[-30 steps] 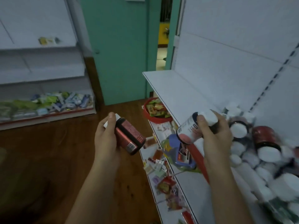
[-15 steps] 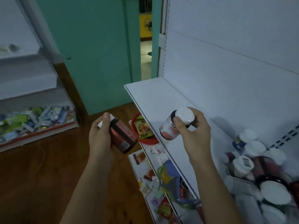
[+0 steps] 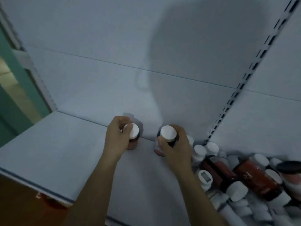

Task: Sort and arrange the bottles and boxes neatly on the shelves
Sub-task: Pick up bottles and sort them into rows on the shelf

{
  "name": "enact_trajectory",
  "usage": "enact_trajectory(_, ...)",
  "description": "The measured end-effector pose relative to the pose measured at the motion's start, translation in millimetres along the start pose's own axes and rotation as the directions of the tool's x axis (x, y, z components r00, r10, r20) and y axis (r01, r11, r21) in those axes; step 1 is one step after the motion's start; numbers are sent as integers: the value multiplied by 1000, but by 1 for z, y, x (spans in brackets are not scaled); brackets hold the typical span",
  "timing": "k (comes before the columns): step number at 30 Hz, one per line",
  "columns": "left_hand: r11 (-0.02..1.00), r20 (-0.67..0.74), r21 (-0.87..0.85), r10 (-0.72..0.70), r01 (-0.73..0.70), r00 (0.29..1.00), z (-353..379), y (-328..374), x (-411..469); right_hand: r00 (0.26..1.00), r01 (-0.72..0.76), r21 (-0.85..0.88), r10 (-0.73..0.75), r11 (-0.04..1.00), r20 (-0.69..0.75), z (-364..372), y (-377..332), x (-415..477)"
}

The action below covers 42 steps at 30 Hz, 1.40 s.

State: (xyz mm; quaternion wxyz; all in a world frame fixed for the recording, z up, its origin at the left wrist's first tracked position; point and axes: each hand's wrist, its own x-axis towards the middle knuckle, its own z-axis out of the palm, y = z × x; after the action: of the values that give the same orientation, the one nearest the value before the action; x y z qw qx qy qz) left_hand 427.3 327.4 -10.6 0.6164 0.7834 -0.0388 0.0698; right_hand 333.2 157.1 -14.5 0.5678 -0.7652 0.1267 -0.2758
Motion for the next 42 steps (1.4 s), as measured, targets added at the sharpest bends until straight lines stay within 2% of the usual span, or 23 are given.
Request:
enact_trajectory(4,985,157,95,129,-145,979,11,-6,26,993,-21,-216,-4,976,-116,20,12,5)
enact_trajectory(6,986,176,56,146,-158,973,10,-11,30,987,-69,-180,40,981,-156,28,15,2)
enact_trajectory(10,994,138,-102,59,-45,989,2,-18,36,988,-67,-190,39,980,-152,35,9,-8)
enact_trajectory(13,973,200,-211,-52,95,978,6,-10,32,977,-3,-215,-43,977,-208,23,-7,-18)
enact_trajectory(14,975,205,-201,-52,94,977,8,-7,28,972,15,-236,-70,972,-226,15,-13,-21)
enact_trajectory(15,989,185,-143,-10,37,983,8,-4,24,967,28,-269,-95,963,-238,6,-19,-25)
enact_trajectory(17,981,133,32,183,-189,974,10,1,15,952,53,-355,-154,933,-263,-17,-30,-31)
enact_trajectory(18,945,116,83,307,-317,945,12,7,10,946,56,-400,-176,915,-271,-31,-34,-33)
enact_trajectory(20,878,155,71,459,-473,875,20,26,0,941,28,-475,-184,880,-285,-62,-39,-37)
enact_trajectory(25,755,473,-19,585,-656,659,62,68,-34,908,-62,-588,-200,807,-370,-139,-36,-49)
enact_trajectory(28,730,642,-67,553,-680,531,93,79,-64,908,-137,-613,-149,778,-391,-188,-26,-61)
enact_trajectory(30,707,758,-98,509,-700,408,114,83,-82,923,-170,-637,-105,752,-370,-222,-16,-68)
enact_trajectory(32,656,850,-114,453,-746,268,133,86,-100,957,-205,-648,11,733,-291,-251,-3,-74)
enact_trajectory(34,609,916,-83,359,-789,181,150,86,-116,973,-231,-673,171,702,-156,-266,8,-79)
enact_trajectory(36,543,955,-4,251,-840,158,164,85,-129,978,-172,-745,205,644,-48,-270,19,-82)
enact_trajectory(39,451,959,98,195,-887,205,177,83,-139,991,-104,-752,128,651,-26,-272,29,-82)
enact_trajectory(40,470,954,100,206,-877,219,178,84,-140,992,-111,-721,120,684,-39,-274,30,-81)
enact_trajectory(42,616,917,47,286,-786,279,175,86,-139,992,-127,-639,98,758,-81,-278,30,-79)
